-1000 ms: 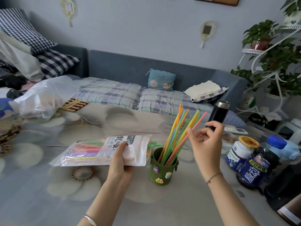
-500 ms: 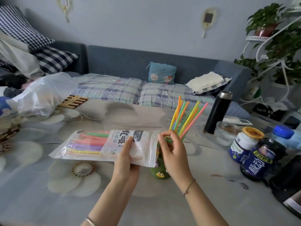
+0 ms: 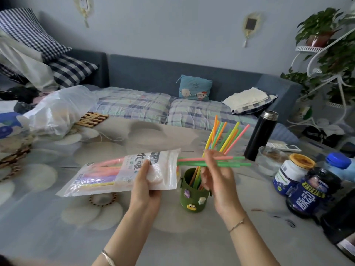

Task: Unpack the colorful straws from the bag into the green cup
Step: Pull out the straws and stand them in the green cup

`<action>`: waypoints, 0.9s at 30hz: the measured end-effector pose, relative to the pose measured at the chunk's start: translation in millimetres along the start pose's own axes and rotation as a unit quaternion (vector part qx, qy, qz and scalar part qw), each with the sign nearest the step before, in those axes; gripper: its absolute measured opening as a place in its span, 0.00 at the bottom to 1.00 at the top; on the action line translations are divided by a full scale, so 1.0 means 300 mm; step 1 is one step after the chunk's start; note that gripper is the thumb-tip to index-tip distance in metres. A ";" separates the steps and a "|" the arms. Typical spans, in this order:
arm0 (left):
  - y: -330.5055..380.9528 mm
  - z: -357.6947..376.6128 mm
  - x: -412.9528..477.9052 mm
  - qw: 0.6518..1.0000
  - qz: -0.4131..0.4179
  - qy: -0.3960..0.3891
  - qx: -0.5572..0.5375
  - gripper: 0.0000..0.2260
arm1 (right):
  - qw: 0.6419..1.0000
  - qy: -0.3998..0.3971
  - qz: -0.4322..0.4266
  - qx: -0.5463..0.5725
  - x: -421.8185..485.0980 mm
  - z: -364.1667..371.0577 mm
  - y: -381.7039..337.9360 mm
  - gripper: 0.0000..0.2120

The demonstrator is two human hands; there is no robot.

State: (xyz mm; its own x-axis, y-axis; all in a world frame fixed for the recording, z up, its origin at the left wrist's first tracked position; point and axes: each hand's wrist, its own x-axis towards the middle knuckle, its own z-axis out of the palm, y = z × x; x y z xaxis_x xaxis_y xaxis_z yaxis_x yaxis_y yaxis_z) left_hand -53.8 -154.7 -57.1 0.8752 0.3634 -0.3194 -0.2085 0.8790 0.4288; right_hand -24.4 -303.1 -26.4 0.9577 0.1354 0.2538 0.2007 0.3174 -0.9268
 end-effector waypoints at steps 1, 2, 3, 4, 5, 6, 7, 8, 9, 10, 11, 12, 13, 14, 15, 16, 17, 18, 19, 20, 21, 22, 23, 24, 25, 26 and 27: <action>-0.024 0.006 -0.009 1.000 -0.008 0.001 0.010 0.22 | 1.000 -0.013 -0.009 -0.023 -0.010 0.024 0.009 0.07; -0.044 0.010 -0.018 1.000 -0.016 0.002 0.017 0.22 | 0.999 -0.018 -0.018 -0.044 -0.017 0.042 0.018 0.06; -0.057 0.014 -0.023 1.000 -0.024 0.000 0.019 0.21 | 0.998 -0.012 -0.031 -0.060 -0.020 0.051 0.027 0.08; -0.065 0.016 -0.027 0.999 -0.030 0.000 0.018 0.20 | 0.996 0.002 -0.045 -0.074 -0.019 0.049 0.030 0.10; -0.064 0.017 -0.027 0.999 -0.034 0.003 0.016 0.19 | 0.994 0.023 -0.060 -0.087 -0.012 0.040 0.026 0.12; -0.057 0.016 -0.024 0.999 -0.034 0.009 0.013 0.19 | 0.991 0.050 -0.078 -0.096 -0.002 0.023 0.011 0.14; -0.047 0.014 -0.020 0.999 -0.029 0.017 0.008 0.20 | 0.987 0.073 -0.098 -0.101 0.013 0.001 -0.011 0.16; -0.034 0.010 -0.016 0.999 -0.020 0.025 0.004 0.21 | 0.984 0.089 -0.115 -0.105 0.032 -0.026 -0.040 0.17; -0.023 0.007 -0.012 1.000 -0.011 0.029 0.000 0.21 | 0.980 0.096 -0.130 -0.115 0.052 -0.052 -0.075 0.18; -0.014 0.003 -0.010 0.999 -0.007 0.031 -0.004 0.21 | 0.977 0.095 -0.142 -0.130 0.072 -0.076 -0.114 0.18; -0.007 0.002 -0.010 0.999 -0.006 0.033 -0.008 0.21 | 0.973 0.092 -0.154 -0.145 0.093 -0.096 -0.156 0.18; 0.000 -0.002 -0.008 0.999 -0.006 0.038 -0.010 0.21 | 0.969 0.093 -0.162 -0.163 0.116 -0.116 -0.191 0.18; 0.008 -0.005 -0.007 0.999 -0.006 0.042 -0.010 0.20 | 0.964 0.099 -0.171 -0.180 0.141 -0.132 -0.225 0.19; 0.014 -0.007 -0.006 0.999 -0.006 0.043 -0.010 0.20 | 0.958 0.106 -0.178 -0.199 0.164 -0.147 -0.258 0.19; 0.019 -0.009 -0.004 0.999 -0.005 0.044 -0.010 0.20 | 0.952 0.108 -0.184 -0.218 0.188 -0.160 -0.283 0.21; 0.023 -0.012 -0.001 0.999 -0.005 0.043 -0.009 0.21 | 0.948 0.101 -0.185 -0.239 0.209 -0.172 -0.301 0.24; 0.026 -0.014 0.001 0.999 -0.004 0.040 -0.010 0.21 | 0.943 0.088 -0.181 -0.264 0.226 -0.178 -0.312 0.26; 0.027 -0.015 0.001 0.999 -0.004 0.037 -0.011 0.21 | 0.938 0.073 -0.172 -0.294 0.238 -0.180 -0.316 0.27; 0.027 -0.014 -0.001 0.999 -0.004 0.036 -0.014 0.21 | 0.930 0.057 -0.163 -0.324 0.247 -0.178 -0.313 0.26; 0.027 -0.013 -0.001 0.999 -0.004 0.038 -0.015 0.21 | 0.923 0.040 -0.154 -0.352 0.252 -0.173 -0.303 0.24; 0.026 -0.011 -0.003 0.999 -0.004 0.041 -0.016 0.21 | 0.914 0.021 -0.146 -0.378 0.252 -0.165 -0.287 0.23; 0.026 -0.007 -0.006 0.999 -0.002 0.043 -0.014 0.21 | 0.904 0.003 -0.138 -0.404 0.250 -0.154 -0.267 0.23; 0.025 -0.005 -0.009 0.999 -0.001 0.043 -0.011 0.21 | 0.894 -0.013 -0.128 -0.430 0.249 -0.146 -0.243 0.23; 0.025 -0.003 -0.010 0.999 0.001 0.042 -0.009 0.21 | 0.882 -0.028 -0.115 -0.456 0.245 -0.140 -0.221 0.23; 0.024 -0.001 -0.011 0.999 0.003 0.042 -0.006 0.21 | 0.869 -0.041 -0.100 -0.483 0.240 -0.133 -0.203 0.23; 0.023 0.000 -0.012 0.999 0.004 0.041 -0.003 0.21 | 0.857 -0.055 -0.081 -0.505 0.236 -0.128 -0.186 0.24; 0.022 0.001 -0.012 0.999 0.006 0.040 -0.001 0.22 | 0.851 -0.069 -0.054 -0.517 0.233 -0.124 -0.170 0.23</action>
State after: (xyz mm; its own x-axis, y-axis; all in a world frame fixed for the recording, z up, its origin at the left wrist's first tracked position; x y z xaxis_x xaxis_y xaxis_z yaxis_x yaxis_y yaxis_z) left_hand -58.2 -150.2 -52.9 0.8347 0.3967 -0.3820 -0.2188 0.8754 0.4311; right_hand 40.0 -344.8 28.2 0.9030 0.2904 0.3166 0.4290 -0.6518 -0.6254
